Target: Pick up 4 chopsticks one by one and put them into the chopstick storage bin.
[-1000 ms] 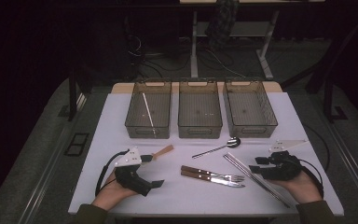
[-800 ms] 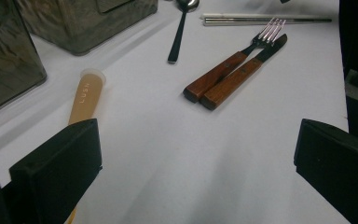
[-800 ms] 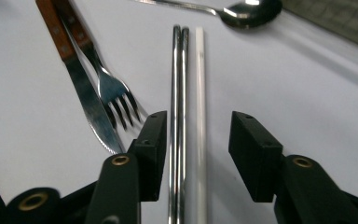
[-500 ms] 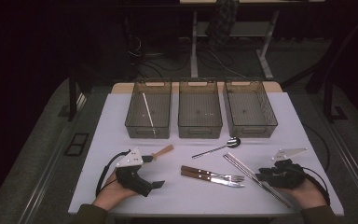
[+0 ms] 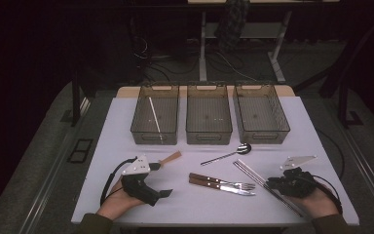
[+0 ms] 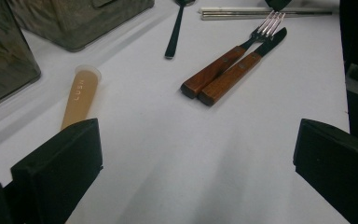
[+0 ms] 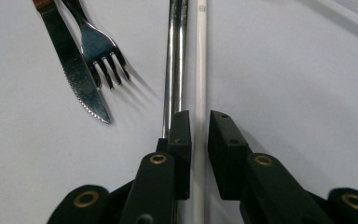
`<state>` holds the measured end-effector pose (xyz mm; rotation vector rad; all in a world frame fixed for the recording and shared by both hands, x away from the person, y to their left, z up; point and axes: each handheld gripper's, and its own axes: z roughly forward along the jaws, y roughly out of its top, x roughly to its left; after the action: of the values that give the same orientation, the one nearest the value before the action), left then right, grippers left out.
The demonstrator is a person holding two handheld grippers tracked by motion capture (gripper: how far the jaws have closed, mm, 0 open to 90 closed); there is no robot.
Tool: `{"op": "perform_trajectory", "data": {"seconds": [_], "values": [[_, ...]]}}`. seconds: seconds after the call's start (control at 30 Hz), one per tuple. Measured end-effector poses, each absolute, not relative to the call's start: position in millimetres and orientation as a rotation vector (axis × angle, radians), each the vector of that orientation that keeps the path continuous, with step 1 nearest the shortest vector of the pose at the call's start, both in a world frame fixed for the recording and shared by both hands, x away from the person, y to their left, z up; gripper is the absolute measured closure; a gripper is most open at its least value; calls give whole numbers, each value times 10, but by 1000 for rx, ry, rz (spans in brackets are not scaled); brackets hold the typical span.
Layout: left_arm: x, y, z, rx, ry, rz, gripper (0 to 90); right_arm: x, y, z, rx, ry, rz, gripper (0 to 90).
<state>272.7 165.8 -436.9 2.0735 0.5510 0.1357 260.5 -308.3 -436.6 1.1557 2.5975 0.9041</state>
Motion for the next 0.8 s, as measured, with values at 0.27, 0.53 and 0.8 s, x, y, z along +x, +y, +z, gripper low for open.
{"op": "perform_trajectory", "data": {"seconds": [0.27, 0.53, 0.8], "values": [[2725, 1650, -4371, 2076, 550, 134, 0, 2610, -3078, -4396, 1127, 2595, 877, 815], [2724, 1639, -4374, 2087, 546, 131, 0, 2601, -3077, -4412, 1118, 2588, 886, 835], [2724, 1636, -4377, 2087, 543, 127, 0, 2618, -3078, -4402, 1146, 2593, 884, 840]]}}
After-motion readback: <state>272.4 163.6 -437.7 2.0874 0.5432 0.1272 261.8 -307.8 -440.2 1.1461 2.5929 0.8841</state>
